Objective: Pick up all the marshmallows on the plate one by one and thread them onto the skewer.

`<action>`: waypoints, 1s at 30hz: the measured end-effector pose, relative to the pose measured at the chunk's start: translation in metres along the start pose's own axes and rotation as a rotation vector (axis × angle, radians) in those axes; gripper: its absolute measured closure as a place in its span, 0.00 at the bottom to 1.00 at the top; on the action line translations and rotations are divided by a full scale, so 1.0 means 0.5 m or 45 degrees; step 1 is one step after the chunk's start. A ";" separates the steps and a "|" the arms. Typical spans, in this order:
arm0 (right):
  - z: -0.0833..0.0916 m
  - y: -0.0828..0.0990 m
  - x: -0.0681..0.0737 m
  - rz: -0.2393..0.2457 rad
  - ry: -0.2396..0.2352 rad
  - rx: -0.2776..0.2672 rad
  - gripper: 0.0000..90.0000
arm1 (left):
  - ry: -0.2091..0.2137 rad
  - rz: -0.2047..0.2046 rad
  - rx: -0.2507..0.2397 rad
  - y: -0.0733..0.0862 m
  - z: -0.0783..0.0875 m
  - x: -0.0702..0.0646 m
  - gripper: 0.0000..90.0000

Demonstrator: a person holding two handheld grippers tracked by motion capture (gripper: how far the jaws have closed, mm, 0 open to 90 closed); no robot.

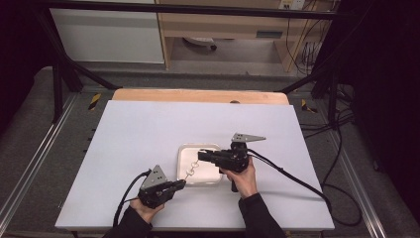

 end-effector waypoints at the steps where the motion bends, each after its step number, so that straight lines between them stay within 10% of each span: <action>1: 0.000 0.001 0.000 0.004 0.001 -0.002 0.87 | -0.001 0.000 0.001 0.000 0.000 0.000 0.98; 20: -0.027 0.044 0.007 0.035 -0.032 0.058 0.85 | 0.013 0.027 -0.060 -0.011 0.002 0.002 0.98; 30: 0.001 0.013 0.007 0.091 0.041 0.011 0.55 | -0.008 0.030 -0.076 -0.012 0.009 0.008 0.98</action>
Point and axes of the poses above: each handheld gripper's, and its own axes: z roughly backward along the jaws, y roughly out of its underside, x roughly to its left, the point moved 7 cm from there along -z, roughly forward along the jaws, and after that the axes turned 12 degrees about y, right-handed, at the moved point
